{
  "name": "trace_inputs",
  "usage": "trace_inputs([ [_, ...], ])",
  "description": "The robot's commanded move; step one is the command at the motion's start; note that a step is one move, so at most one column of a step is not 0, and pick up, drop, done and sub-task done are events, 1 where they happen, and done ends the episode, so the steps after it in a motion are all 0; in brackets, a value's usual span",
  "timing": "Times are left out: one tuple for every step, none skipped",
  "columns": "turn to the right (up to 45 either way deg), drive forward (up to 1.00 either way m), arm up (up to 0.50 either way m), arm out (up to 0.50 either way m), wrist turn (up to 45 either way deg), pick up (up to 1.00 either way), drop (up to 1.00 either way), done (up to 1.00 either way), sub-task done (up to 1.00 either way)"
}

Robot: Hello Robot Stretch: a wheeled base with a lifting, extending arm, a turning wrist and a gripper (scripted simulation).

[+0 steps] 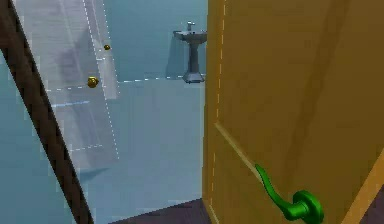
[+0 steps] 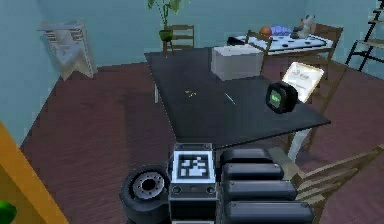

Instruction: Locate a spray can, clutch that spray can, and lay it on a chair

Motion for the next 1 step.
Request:
trace_inputs([
  [-21.0,0.0,0.0,0.0,0.0,0.0,0.0,0.0,0.0],
])
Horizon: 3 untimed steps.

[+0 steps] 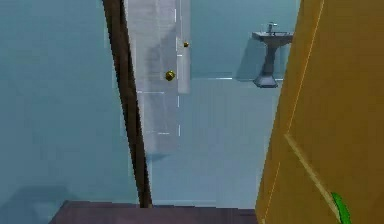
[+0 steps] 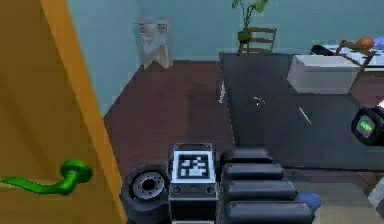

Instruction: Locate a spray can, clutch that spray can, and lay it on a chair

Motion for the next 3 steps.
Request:
trace_inputs([
  [45.0,0.0,0.0,0.0,0.0,0.0,0.0,0.0,0.0],
  [45.0,0.0,0.0,0.0,0.0,0.0,0.0,0.0,0.0],
  [45.0,0.0,0.0,0.0,0.0,0.0,0.0,0.0,0.0],
])
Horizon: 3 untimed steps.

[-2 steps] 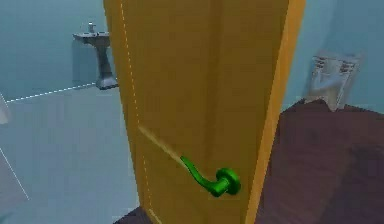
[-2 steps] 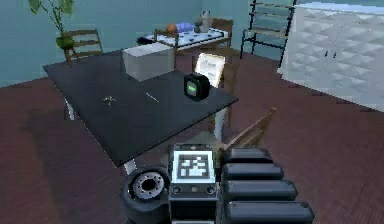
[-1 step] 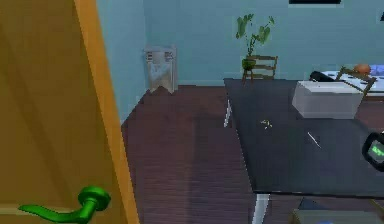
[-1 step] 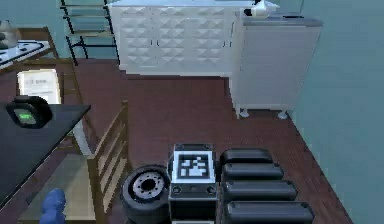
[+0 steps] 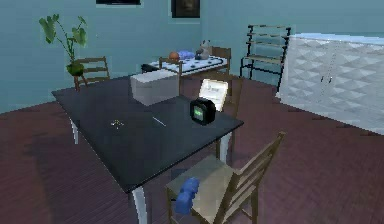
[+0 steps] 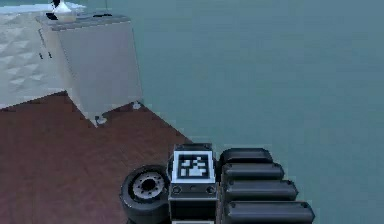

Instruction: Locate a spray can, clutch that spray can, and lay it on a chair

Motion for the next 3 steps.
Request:
trace_inputs([
  [3.0,0.0,0.0,0.0,0.0,0.0,0.0,0.0,0.0],
  [-45.0,0.0,0.0,0.0,0.0,0.0,0.0,0.0,0.0],
  [-45.0,0.0,0.0,0.0,0.0,0.0,0.0,0.0,0.0],
])
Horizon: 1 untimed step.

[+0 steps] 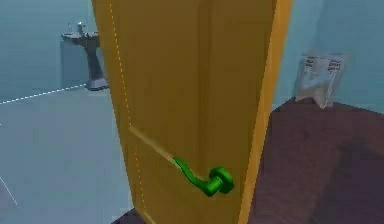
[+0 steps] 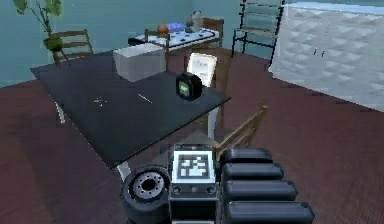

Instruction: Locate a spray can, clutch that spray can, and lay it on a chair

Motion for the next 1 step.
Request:
trace_inputs([
  [-33.0,0.0,0.0,0.0,0.0,0.0,0.0,0.0,0.0],
])
